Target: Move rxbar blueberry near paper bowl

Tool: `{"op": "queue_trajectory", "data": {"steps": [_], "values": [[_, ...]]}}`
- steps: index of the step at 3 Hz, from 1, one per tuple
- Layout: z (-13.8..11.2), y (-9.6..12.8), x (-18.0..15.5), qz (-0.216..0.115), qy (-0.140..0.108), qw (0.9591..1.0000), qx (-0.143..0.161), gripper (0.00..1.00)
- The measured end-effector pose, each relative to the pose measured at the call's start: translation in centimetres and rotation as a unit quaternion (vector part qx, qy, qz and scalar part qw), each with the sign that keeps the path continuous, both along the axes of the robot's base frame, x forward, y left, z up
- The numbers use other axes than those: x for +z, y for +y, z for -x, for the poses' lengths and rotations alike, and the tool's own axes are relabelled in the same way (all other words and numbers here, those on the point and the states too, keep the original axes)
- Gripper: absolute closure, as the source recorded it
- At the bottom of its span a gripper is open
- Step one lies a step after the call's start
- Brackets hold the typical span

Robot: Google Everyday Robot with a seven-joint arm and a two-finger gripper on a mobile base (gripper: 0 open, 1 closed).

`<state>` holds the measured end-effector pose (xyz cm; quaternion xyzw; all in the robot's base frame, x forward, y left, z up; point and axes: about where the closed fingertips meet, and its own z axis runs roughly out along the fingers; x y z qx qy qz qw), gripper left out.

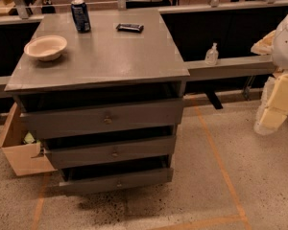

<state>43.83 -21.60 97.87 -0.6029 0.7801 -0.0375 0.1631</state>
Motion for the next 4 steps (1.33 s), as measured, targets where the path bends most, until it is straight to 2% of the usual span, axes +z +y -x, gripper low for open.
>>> {"op": "queue_trajectory", "data": {"steps": [2,3,4], "values": [[-0.3,-0.1,0.3,-0.005,-0.008,0.9999,-0.01,0.0],[-1.6,-1.4,0.5,-0.052,-0.039,0.9972,-0.038,0.0],[-6.7,-1.8,1.7,-0.141,-0.115,0.9826,-0.038,0.0]]}}
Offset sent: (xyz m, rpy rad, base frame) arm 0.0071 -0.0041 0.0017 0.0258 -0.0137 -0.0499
